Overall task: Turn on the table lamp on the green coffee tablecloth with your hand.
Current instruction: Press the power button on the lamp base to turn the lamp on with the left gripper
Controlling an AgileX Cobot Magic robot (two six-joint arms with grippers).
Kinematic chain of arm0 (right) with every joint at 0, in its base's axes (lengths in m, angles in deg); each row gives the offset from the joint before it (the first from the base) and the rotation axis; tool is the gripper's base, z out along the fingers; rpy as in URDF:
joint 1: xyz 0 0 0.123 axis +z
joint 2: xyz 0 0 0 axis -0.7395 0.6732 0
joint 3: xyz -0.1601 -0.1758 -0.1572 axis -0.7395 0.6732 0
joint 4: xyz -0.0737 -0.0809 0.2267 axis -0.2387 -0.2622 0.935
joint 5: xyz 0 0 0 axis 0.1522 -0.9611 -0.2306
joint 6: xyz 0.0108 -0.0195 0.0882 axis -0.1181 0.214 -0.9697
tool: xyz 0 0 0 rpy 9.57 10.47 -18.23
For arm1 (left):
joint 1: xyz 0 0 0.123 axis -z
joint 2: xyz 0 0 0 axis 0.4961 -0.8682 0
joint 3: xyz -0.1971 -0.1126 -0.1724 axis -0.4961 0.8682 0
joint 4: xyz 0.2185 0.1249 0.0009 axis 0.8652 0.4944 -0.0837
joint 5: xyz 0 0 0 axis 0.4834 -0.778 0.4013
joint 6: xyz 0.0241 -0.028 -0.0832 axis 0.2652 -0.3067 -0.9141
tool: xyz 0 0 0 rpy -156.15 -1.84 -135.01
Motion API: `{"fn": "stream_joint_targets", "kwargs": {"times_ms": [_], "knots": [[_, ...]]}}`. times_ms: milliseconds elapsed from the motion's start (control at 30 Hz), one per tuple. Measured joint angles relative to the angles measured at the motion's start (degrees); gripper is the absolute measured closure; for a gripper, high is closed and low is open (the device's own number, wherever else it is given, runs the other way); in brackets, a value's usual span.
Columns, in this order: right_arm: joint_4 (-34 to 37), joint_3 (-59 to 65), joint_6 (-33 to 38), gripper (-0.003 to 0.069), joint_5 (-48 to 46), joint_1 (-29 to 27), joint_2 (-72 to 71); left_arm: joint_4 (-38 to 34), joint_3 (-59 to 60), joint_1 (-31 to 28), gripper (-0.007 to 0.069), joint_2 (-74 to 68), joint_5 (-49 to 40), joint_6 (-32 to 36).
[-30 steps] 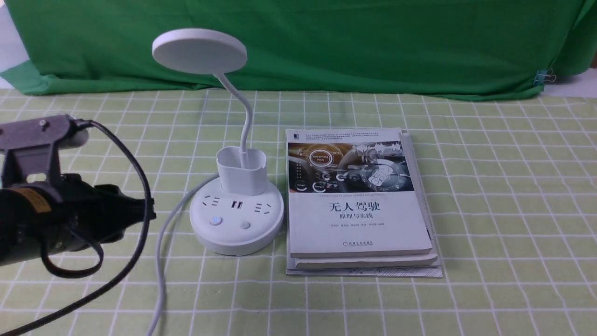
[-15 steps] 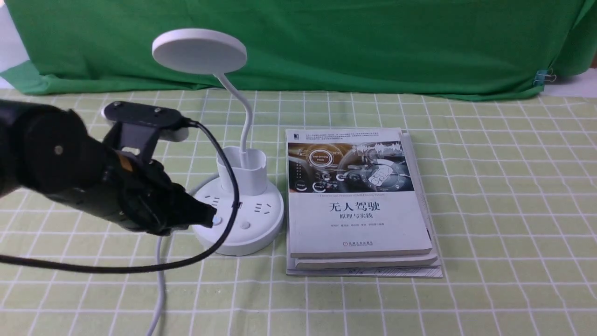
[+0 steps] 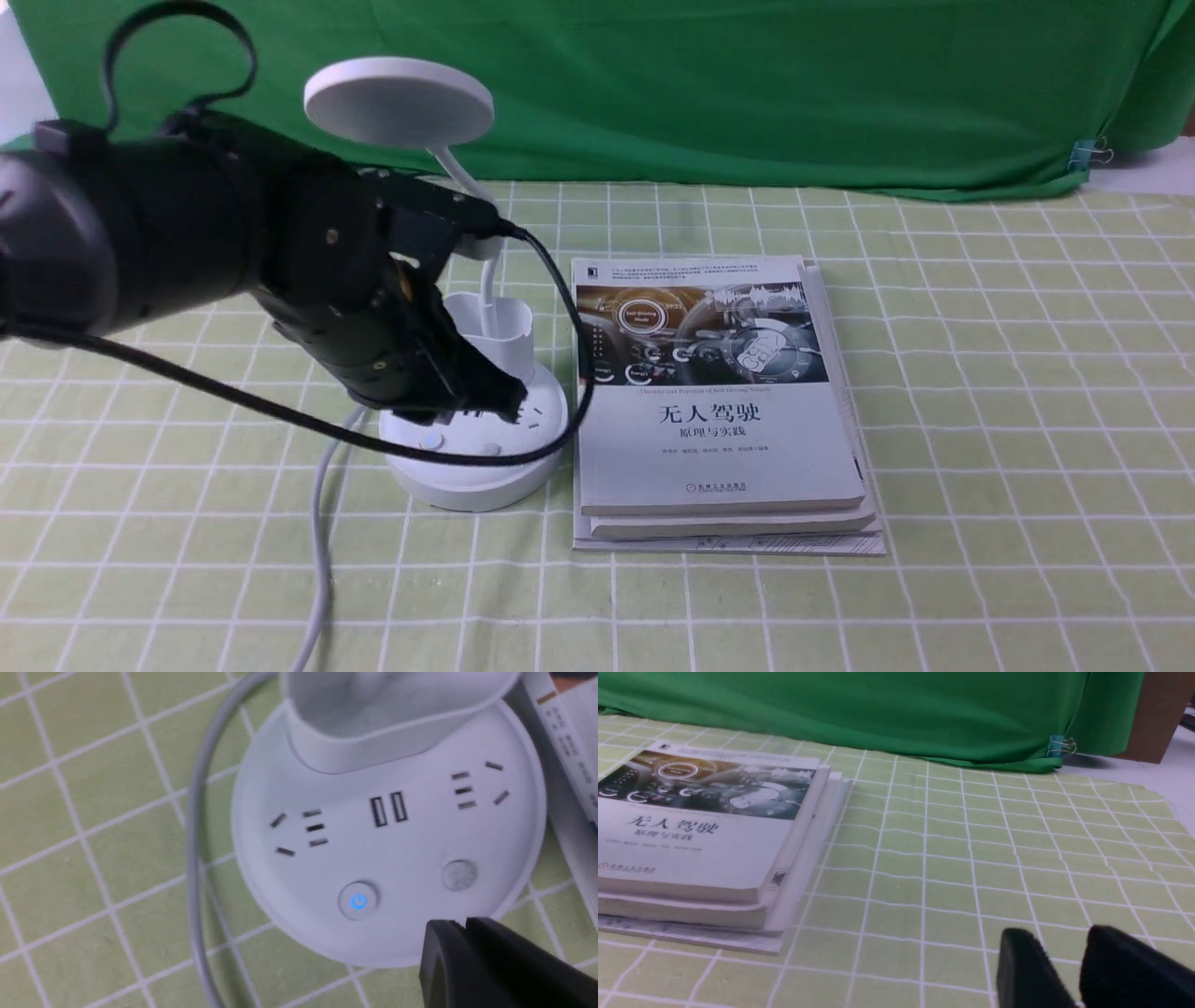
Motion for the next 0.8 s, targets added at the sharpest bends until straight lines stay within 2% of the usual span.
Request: {"fn": "stream_joint_targets", "kwargs": {"times_ms": [133,467,800], "knots": [[0.0,0.0,0.0,0.0417,0.0,0.0,0.0,1.8,-1.0,2.1,0.061,-3.7,0.1,-2.3],[0.0,0.0,0.0,0.0417,0.0,0.0,0.0,1.7,-1.1,2.2,0.061,-7.7,5.9,-2.8],[0.0,0.0,0.0,0.0417,0.0,0.0,0.0,1.4,-1.4,2.2,0.061,-9.0,6.2,-2.8]]}}
